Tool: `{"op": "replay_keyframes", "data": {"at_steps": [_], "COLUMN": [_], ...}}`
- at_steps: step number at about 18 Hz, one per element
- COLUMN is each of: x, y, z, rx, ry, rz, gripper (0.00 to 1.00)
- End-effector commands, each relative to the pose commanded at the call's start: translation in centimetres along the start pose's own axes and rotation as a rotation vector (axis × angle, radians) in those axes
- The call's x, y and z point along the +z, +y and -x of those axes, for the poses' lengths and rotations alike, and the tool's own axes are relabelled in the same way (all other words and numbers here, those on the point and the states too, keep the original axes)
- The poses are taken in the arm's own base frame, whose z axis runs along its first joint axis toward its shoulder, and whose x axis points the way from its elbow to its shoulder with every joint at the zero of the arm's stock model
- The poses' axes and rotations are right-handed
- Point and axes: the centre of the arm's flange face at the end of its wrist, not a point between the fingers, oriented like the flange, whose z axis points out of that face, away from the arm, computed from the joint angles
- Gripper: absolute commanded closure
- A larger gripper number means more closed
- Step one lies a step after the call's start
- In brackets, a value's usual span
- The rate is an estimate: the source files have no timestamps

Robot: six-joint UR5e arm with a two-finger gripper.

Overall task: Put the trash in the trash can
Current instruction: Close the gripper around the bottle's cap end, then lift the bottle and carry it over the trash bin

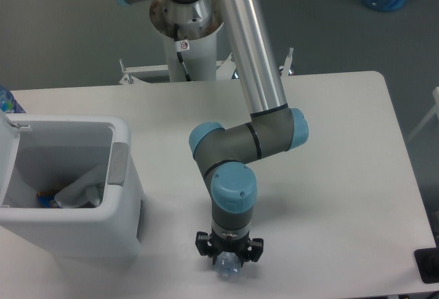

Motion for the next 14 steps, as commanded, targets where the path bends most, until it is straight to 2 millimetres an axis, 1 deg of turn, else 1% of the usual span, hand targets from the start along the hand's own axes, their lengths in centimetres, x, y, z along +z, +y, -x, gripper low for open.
{"op": "replay_keyframes", "data": {"at_steps": [3, 5, 9, 12, 13, 14], "x": [-0.2, -0.7, -1.2, -2.5, -3.5, -5.0], "y": [-0.1, -0.1, -0.4, -0.9, -1.3, -1.8], "z": [0.0, 0.0, 0.0, 0.1, 0.5, 1.2], "rx": [0.000, 0.001, 0.005, 0.008, 0.004, -0.005], "ry": [0.000, -0.003, -0.006, -0.012, -0.020, -0.033], "rz": [-0.003, -0.009, -0.018, -0.040, -0.058, -0.083], "gripper": [0.42, 0.44, 0.44, 0.44, 0.44, 0.44]}}
